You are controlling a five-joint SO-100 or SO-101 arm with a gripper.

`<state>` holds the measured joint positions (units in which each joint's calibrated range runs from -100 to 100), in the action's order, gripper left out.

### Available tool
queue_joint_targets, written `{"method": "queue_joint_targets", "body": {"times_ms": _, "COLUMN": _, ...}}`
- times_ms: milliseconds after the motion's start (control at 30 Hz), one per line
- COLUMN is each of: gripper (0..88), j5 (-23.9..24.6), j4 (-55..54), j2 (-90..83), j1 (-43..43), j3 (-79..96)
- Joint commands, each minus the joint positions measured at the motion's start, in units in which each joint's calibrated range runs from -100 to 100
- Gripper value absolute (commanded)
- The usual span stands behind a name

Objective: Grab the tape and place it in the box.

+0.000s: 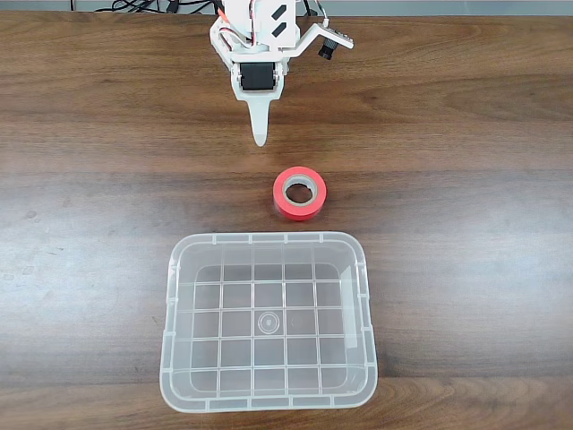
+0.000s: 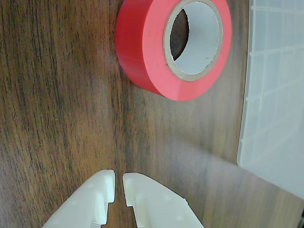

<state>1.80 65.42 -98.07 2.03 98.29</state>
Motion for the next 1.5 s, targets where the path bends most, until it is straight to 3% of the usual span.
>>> {"method": "queue_joint_targets", "body": {"times_ms": 0, "gripper": 1.3, "j5": 0.4, "j4": 0.1, "j2": -0.8, "j1": -0.4, "j3": -0.9}}
{"method": "queue_joint_targets", "body": {"times_ms": 500, "gripper": 1.3, "j5": 0.1, "j4": 0.2, "j2": -0.1, "j1": -0.4, "j3": -11.7}}
{"method": "queue_joint_targets", "body": {"times_ms": 867, "gripper": 1.3, "j5": -3.9, "j4": 2.5, "j2": 1.8, "j1": -0.4, "j3": -26.0}}
{"method": "queue_joint_targets", "body": {"times_ms": 1300, "gripper": 1.3, "j5": -5.1, "j4": 12.4, "j2": 46.6, "j1": -0.4, "j3": -67.2}}
{"method": "queue_joint_targets", "body": {"times_ms": 1467, "gripper": 1.3, "j5": -5.2, "j4": 14.0, "j2": 60.3, "j1": 2.7, "j3": -74.9}}
